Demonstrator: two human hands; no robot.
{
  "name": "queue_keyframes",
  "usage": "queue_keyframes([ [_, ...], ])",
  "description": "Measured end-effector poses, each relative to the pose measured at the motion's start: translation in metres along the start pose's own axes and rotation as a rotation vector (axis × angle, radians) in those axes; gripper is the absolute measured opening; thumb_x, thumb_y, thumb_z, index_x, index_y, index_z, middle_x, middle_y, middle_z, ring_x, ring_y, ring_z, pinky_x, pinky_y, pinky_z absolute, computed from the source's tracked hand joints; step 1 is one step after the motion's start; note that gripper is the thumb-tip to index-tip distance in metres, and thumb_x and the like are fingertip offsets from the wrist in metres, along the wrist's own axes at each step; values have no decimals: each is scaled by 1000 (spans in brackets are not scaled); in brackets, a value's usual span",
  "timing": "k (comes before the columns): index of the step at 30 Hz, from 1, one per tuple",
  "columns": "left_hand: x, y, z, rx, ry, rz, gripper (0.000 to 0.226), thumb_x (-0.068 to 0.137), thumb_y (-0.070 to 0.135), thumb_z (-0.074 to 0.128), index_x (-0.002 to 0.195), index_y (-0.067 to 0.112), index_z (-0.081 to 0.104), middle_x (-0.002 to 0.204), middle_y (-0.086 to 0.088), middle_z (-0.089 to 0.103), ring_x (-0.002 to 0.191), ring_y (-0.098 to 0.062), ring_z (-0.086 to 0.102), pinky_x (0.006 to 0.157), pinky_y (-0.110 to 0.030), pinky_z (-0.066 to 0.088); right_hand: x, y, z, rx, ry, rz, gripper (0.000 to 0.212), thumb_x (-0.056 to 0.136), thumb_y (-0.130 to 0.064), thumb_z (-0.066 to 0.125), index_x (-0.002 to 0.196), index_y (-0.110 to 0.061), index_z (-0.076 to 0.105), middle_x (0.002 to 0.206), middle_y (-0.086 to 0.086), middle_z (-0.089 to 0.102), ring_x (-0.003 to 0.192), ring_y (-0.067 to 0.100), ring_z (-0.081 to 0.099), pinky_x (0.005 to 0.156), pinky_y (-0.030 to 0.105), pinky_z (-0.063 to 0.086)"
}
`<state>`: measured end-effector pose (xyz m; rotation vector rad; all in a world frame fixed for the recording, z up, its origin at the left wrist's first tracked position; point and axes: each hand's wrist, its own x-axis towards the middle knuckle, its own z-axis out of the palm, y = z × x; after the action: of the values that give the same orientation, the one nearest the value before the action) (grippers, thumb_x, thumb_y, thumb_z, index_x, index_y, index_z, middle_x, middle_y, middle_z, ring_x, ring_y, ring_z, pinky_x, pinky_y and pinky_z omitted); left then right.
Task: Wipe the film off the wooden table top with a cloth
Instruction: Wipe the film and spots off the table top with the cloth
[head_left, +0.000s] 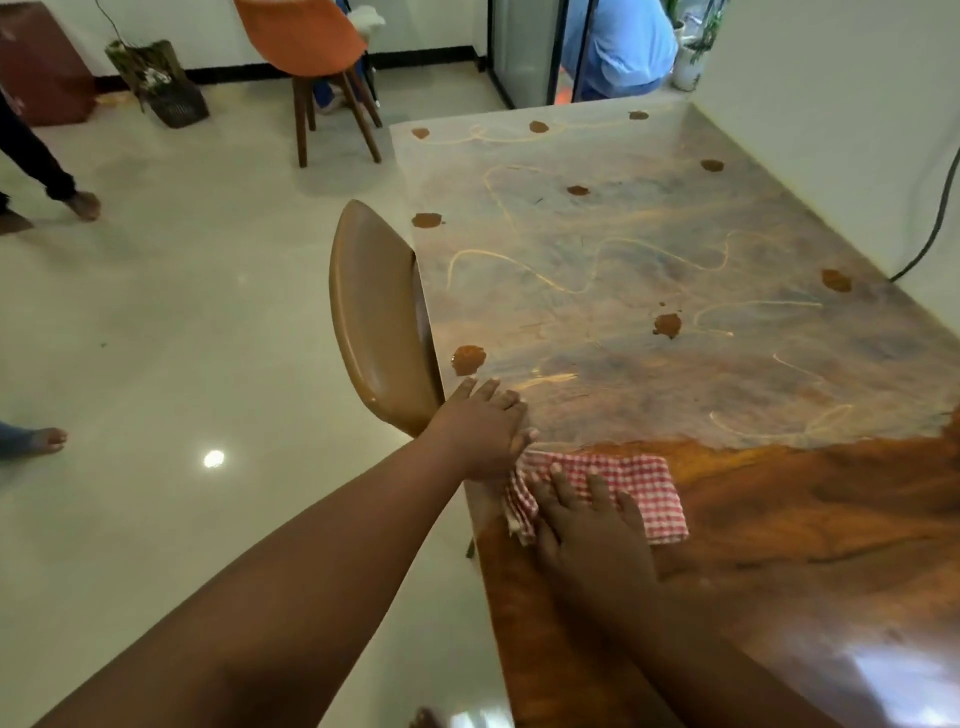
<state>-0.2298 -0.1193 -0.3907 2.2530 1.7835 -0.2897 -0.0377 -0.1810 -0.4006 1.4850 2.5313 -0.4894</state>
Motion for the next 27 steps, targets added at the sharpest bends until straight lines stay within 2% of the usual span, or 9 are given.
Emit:
queue_keyframes([
  [3, 9, -5, -7, -29, -7, 42, 61, 100, 49, 11, 140, 17, 45, 152, -4, 36, 146, -26, 12, 116, -50, -1, 10, -44, 4, 20, -4, -42, 54, 96, -51, 16, 149, -39, 13, 159, -8, 7, 146, 31, 0, 112, 57, -4],
  [6, 19, -9, -9, -11, 3, 81, 62, 101, 48, 12, 131, 18, 56, 145, -5, 46, 145, -26, 18, 116, -50, 0, -14, -48, 15, 42, -21, -107, 56, 93, -53, 13, 148, -43, 13, 158, -12, 11, 146, 27, 0, 111, 51, -11],
  [7, 20, -11, -8, -13, 27, 93, 60, 101, 47, 14, 128, 17, 59, 142, -5, 49, 143, -26, 22, 116, -50, 3, -23, -42, 16, 48, -13, -101, 56, 92, -54, 14, 147, -46, 16, 156, -15, 14, 146, 24, 3, 111, 50, -8],
  [10, 23, -18, -4, -51, 110, 118, 54, 102, 45, 21, 120, 17, 63, 130, -6, 57, 132, -25, 37, 116, -50, 10, -39, -22, 10, 42, -9, -38, 54, 88, -54, 26, 140, -49, 36, 148, -17, 33, 141, 25, 27, 109, 52, 18],
  [14, 27, -20, -3, -20, 152, 142, 58, 101, 49, 21, 109, 18, 68, 118, -5, 61, 127, -25, 42, 113, -48, 12, -7, -18, 9, 51, -35, 30, 59, 91, -60, 11, 148, -46, 6, 157, -14, 5, 146, 26, -1, 112, 53, -3],
  [19, 30, -20, -6, 30, 137, 150, 61, 99, 53, 19, 104, 20, 71, 112, -2, 62, 122, -20, 45, 114, -47, 10, 35, -57, 0, 66, 52, -32, 49, 98, -46, 26, 146, -34, 28, 159, -2, 16, 145, 36, 4, 110, 60, -5],
  [21, 29, -19, -8, 40, 120, 151, 60, 99, 53, 20, 106, 20, 70, 112, -1, 62, 119, -19, 46, 114, -47, 11, 29, -58, 3, 36, 34, -88, 50, 98, -45, 25, 147, -33, 26, 159, -2, 15, 145, 35, 2, 110, 57, -10],
  [24, 31, -18, -13, 84, 107, 168, 62, 99, 54, 19, 104, 19, 70, 108, -2, 62, 116, -20, 48, 113, -47, 14, 4, -43, 9, 21, -2, -160, 59, 92, -52, 9, 149, -37, 13, 159, -4, 10, 145, 33, -1, 106, 52, -17],
  [27, 39, -21, -17, 127, 139, 203, 60, 98, 54, 21, 97, 19, 69, 100, -2, 64, 104, -20, 55, 110, -46, 22, -12, -15, 8, 31, -35, -154, 60, 89, -57, 6, 147, -45, 11, 157, -12, 12, 146, 28, 1, 108, 50, -14],
])
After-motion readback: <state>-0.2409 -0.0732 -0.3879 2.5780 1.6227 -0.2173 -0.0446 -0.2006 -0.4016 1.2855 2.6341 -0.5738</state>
